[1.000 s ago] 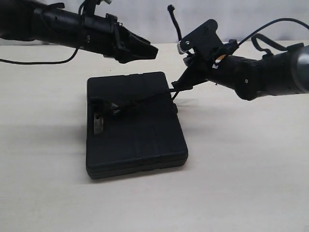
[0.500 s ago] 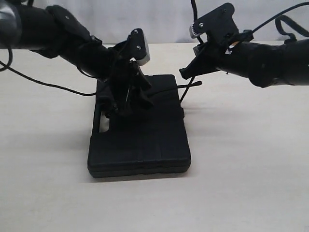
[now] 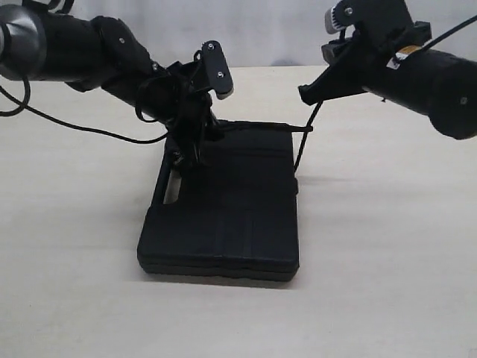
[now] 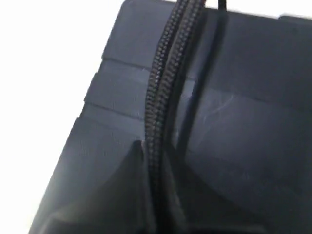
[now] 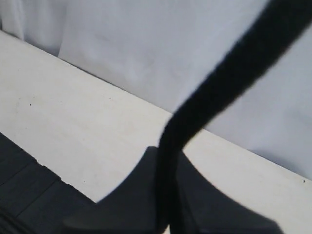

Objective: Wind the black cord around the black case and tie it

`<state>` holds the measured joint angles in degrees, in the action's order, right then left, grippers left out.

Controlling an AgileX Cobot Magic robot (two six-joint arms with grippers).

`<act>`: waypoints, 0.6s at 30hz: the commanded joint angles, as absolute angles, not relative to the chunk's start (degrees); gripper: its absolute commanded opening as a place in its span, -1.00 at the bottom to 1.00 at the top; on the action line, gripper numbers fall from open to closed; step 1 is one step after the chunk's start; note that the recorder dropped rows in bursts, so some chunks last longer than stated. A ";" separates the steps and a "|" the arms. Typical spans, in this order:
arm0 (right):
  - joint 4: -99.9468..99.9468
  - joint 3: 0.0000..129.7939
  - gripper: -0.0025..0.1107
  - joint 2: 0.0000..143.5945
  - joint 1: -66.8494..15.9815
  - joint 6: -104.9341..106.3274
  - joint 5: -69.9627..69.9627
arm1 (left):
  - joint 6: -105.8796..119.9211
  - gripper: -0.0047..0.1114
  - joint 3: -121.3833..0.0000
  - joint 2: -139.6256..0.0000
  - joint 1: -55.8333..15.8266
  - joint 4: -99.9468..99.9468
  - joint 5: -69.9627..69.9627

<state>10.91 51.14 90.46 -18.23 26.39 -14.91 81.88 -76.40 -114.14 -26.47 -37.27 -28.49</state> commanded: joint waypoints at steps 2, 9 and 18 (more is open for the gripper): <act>14.14 51.08 -0.88 90.36 -13.23 26.13 -17.76 | 77.76 -0.92 -76.76 -113.54 -26.54 -23.26 -34.66; 17.67 47.56 -0.88 91.02 -5.77 26.13 -19.35 | 73.40 -0.92 -76.76 -113.54 -26.54 -16.70 -37.10; 21.37 45.99 -0.88 100.84 0.21 25.66 -21.94 | 72.34 -0.92 -76.76 -116.05 -26.54 -11.47 -41.44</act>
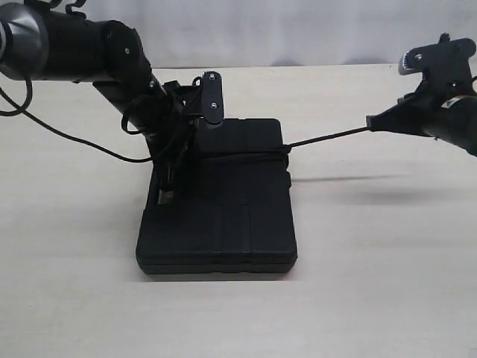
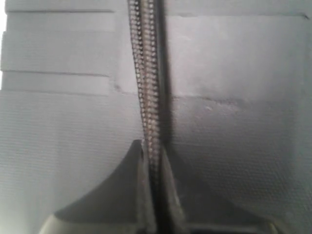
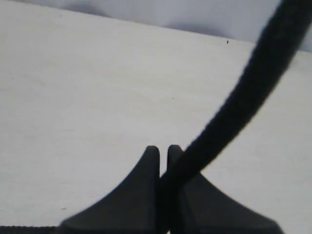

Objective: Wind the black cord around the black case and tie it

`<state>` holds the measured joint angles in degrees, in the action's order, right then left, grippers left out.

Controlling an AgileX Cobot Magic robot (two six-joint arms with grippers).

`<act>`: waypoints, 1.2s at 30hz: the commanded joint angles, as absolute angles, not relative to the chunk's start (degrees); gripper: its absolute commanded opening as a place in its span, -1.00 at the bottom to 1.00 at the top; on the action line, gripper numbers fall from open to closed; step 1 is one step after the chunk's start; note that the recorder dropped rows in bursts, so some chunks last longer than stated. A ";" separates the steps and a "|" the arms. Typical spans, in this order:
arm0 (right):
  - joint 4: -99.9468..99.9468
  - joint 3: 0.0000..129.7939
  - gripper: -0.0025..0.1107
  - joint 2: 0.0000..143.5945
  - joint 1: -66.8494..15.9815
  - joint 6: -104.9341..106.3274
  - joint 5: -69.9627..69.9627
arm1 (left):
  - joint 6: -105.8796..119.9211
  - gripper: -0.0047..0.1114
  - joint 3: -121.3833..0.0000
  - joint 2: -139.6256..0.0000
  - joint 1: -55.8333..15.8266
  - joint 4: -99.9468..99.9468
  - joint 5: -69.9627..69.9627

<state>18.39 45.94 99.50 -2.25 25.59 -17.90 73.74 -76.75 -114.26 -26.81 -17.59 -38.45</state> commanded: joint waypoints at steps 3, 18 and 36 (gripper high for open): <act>21.64 45.99 -0.88 99.45 0.83 25.66 -21.56 | 70.53 -0.92 -76.76 -115.82 -26.54 -10.15 -41.27; 30.33 45.99 -0.88 98.52 0.83 34.68 -21.08 | 65.74 0.04 -76.76 -112.15 -26.67 -13.78 -39.70; 30.37 45.99 -0.88 98.52 0.83 34.68 -21.20 | 82.73 -0.59 -76.76 -117.96 -26.67 -35.72 -28.12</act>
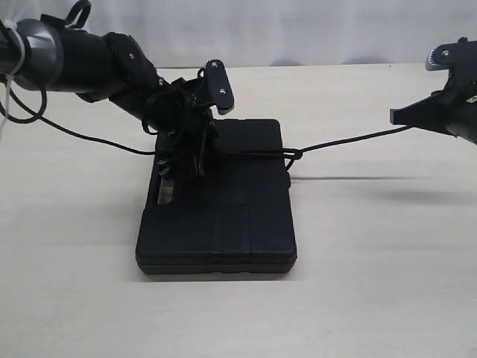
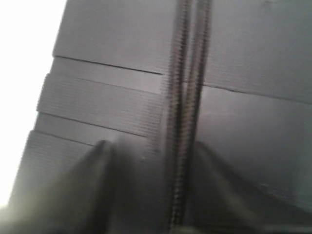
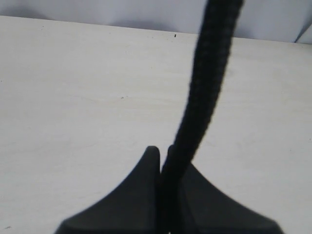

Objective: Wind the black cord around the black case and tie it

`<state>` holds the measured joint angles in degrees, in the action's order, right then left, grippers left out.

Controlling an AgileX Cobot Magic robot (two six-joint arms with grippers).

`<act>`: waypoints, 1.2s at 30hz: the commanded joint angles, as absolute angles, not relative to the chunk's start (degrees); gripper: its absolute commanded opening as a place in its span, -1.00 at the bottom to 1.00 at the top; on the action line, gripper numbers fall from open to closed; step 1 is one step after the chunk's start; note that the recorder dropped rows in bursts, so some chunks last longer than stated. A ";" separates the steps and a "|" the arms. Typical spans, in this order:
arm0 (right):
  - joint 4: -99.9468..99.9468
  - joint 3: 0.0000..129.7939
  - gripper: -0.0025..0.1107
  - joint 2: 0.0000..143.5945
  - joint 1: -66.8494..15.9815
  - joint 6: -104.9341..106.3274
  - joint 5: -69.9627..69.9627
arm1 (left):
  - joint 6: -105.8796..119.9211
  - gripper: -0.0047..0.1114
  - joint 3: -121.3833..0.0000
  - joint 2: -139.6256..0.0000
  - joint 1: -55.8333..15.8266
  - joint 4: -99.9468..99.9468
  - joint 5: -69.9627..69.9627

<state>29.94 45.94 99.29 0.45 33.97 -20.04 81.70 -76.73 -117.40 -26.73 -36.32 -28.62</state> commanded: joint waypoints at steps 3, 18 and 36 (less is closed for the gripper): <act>30.37 45.99 -0.88 98.52 0.83 34.68 -22.15 | 82.86 -0.92 -76.76 -117.96 -26.67 -30.72 -31.69; 33.81 45.99 -0.88 103.25 6.66 33.72 -21.28 | 70.36 -0.92 -76.76 -117.96 -26.55 -12.97 -36.71; 38.12 45.99 0.30 95.72 6.52 38.10 -13.36 | 70.24 0.01 -76.76 -115.57 -26.66 -18.20 -35.77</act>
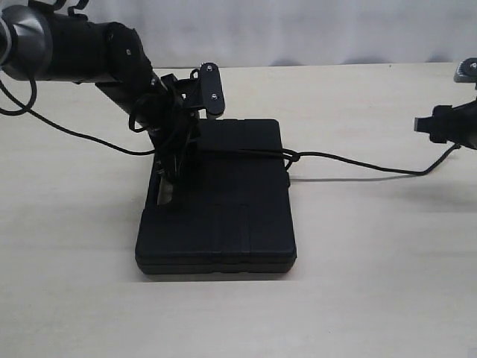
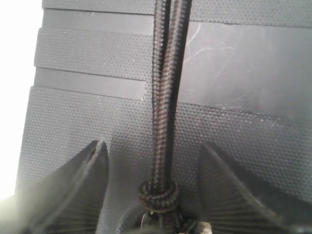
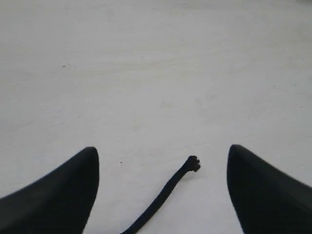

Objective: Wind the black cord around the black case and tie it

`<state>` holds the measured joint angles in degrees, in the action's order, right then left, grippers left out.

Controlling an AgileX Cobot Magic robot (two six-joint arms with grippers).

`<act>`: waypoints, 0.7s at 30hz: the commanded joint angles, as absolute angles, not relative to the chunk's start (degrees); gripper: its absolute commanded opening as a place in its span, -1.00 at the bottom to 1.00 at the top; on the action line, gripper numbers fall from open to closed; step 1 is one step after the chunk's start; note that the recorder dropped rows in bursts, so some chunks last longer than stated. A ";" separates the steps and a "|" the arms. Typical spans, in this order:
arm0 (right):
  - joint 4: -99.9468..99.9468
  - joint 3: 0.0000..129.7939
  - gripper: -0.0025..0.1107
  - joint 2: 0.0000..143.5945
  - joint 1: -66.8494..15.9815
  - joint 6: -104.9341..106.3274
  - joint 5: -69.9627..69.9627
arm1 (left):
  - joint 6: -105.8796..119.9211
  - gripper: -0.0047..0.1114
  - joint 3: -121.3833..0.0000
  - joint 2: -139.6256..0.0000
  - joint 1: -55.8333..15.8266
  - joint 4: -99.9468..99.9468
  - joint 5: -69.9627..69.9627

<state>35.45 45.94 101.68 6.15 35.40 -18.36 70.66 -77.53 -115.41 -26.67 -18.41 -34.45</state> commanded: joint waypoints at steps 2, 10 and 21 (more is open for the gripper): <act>38.02 45.99 0.30 92.57 6.52 38.89 -6.61 | 70.25 0.01 -76.76 -115.57 -26.66 -18.20 -35.62; 31.69 45.99 0.30 101.28 -8.76 55.00 -0.51 | 70.25 0.01 -76.76 -115.57 -26.66 -18.69 -35.37; 31.68 45.99 -0.84 112.30 -14.80 60.28 -19.13 | 74.96 0.00 -76.76 -115.57 -26.66 -30.59 -31.38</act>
